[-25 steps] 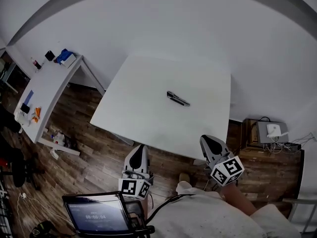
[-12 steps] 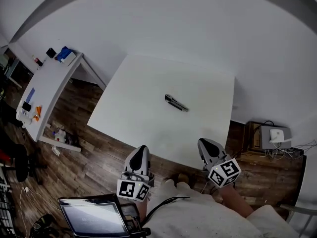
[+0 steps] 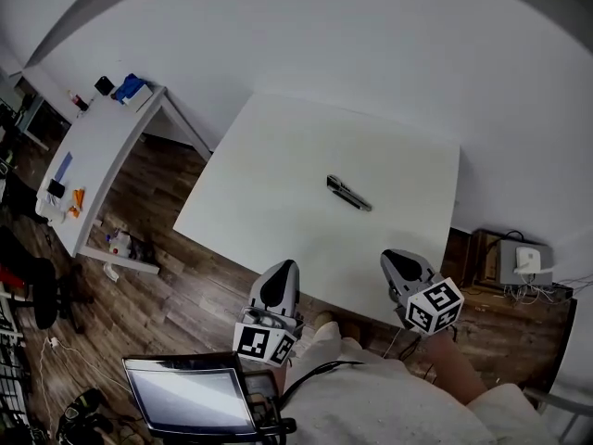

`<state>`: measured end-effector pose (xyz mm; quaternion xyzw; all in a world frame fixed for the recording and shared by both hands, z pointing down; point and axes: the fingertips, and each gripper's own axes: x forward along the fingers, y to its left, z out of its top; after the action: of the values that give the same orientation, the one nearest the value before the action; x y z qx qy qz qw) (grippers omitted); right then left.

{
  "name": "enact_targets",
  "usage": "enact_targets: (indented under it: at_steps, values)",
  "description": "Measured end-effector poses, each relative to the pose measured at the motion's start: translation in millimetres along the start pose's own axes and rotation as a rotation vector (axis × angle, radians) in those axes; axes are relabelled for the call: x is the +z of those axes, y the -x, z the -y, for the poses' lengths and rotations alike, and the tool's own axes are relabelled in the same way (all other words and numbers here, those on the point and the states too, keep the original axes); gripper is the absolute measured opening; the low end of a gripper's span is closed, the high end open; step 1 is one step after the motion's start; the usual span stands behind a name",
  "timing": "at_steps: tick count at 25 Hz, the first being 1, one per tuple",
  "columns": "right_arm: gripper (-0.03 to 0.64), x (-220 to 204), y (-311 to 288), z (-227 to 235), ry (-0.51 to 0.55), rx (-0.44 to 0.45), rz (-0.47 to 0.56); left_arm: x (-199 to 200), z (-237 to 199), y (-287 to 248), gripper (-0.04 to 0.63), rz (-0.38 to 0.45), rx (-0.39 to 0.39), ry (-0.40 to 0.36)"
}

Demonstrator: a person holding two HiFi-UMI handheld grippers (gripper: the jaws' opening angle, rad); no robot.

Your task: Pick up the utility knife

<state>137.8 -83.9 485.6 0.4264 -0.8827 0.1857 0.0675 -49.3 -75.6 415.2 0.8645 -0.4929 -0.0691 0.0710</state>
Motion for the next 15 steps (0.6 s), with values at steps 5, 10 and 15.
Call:
enact_targets:
  at_steps: [5,10,15]
  values:
    - [0.009,-7.1,-44.0,23.3,0.103,0.055,-0.177,-6.8,-15.5,-13.4,0.008,-0.010,0.002,0.022]
    - [0.011,-1.9,-89.2,52.0,0.171,0.060,-0.302,-10.4,-28.5,-24.4,0.008,-0.019,-0.009,0.033]
    - [0.087,-10.8,-134.8,69.5,0.174,0.098,-0.451,-16.7,-43.0,-33.2,0.008,-0.019,-0.016,0.057]
